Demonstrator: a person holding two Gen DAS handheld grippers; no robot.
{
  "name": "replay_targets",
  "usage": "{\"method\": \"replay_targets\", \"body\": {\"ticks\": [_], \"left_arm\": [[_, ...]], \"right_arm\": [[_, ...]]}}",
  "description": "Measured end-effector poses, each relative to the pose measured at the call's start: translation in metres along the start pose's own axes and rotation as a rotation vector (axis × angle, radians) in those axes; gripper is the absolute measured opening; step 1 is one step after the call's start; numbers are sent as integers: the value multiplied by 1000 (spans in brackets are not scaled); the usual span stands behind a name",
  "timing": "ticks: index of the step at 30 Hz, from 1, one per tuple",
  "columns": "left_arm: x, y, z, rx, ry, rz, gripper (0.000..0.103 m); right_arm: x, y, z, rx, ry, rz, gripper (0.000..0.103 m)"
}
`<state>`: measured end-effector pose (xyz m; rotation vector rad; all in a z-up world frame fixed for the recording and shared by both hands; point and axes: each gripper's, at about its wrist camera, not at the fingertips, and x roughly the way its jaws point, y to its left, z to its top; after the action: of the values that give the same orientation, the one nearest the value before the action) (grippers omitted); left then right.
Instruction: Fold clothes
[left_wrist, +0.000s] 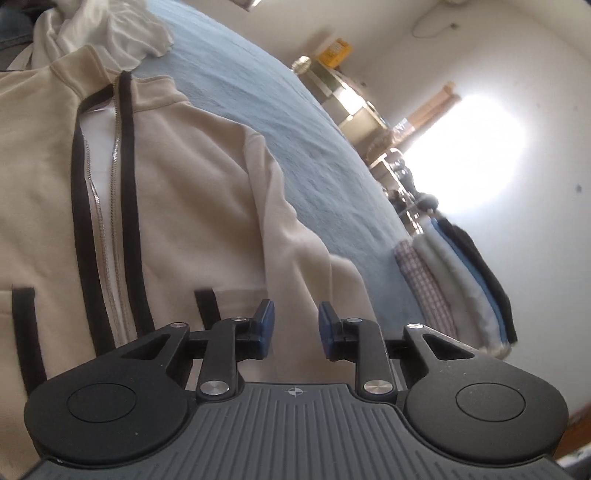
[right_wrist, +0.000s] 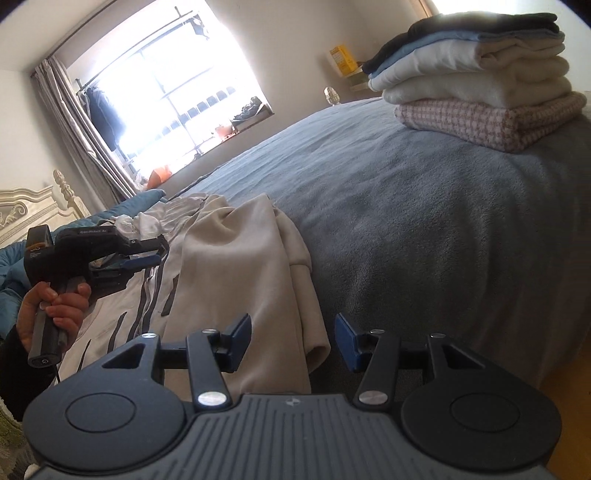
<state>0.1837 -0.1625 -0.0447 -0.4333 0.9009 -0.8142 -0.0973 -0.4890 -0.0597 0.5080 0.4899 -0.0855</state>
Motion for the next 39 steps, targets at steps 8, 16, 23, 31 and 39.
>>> {"method": "replay_targets", "body": {"ticks": [8, 16, 23, 31, 39], "left_arm": [[-31, -32, -84, 130, 142, -73, 33], [-21, -35, -163, 149, 292, -188, 37], [12, -27, -183, 80, 274, -109, 53], [23, -31, -188, -59, 240, -149, 21], [-25, -55, -164, 5, 144, -194, 7]], "right_arm": [[-36, 96, -45, -740, 46, -56, 57], [-42, 65, -27, -381, 60, -63, 61], [-4, -20, -11, 204, 204, 68, 63], [28, -40, -18, 364, 317, 257, 49], [6, -21, -5, 396, 247, 382, 22]]}}
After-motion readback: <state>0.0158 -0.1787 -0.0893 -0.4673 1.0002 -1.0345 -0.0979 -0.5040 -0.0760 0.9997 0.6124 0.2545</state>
